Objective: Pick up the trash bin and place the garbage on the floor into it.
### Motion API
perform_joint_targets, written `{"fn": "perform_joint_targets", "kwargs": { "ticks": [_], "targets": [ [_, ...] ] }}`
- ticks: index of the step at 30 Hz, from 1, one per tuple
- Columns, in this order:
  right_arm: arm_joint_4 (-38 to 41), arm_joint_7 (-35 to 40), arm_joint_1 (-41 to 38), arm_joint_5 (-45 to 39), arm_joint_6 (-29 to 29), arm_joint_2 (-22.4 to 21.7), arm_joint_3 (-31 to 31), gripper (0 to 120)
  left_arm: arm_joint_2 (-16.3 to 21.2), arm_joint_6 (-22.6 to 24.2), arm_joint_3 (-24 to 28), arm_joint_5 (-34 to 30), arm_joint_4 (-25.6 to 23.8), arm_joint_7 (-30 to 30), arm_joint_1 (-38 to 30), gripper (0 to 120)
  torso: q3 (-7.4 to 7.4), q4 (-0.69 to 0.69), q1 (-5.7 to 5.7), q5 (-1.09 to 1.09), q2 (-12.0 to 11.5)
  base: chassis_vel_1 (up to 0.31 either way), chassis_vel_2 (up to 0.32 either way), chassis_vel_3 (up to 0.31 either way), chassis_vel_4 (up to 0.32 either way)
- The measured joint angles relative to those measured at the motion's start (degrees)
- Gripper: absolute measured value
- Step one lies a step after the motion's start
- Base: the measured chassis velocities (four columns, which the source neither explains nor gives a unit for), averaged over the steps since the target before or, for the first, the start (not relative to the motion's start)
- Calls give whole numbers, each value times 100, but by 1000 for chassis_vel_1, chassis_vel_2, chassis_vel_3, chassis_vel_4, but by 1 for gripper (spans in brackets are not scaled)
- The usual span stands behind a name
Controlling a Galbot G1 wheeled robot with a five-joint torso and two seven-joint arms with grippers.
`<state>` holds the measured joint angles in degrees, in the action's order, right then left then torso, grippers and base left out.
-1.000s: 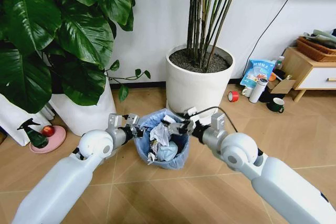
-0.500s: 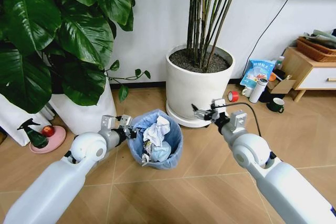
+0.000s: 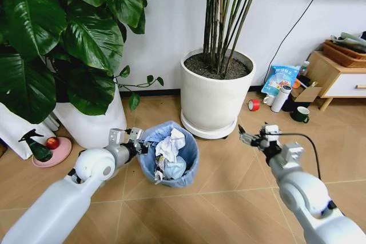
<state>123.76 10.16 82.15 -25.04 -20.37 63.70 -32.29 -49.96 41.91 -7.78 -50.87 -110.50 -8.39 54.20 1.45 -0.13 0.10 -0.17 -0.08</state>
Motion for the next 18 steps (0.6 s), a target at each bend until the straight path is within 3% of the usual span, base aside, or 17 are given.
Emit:
{"fn": "perform_joint_targets", "kwargs": {
  "ticks": [5, 18],
  "targets": [
    [190, -108, 389, 437, 153, 502, -163, 100, 2, -5, -15, 19, -82, -79, 110, 2, 1, 1, 0, 0, 0, 0, 0, 0, 0],
    [367, -276, 815, 1067, 373, 975, -273, 100, -39, -13, -31, 33, -203, -188, 248, 2, 1, 1, 0, 0, 0, 18, -22, -25, 25]
  ]
}}
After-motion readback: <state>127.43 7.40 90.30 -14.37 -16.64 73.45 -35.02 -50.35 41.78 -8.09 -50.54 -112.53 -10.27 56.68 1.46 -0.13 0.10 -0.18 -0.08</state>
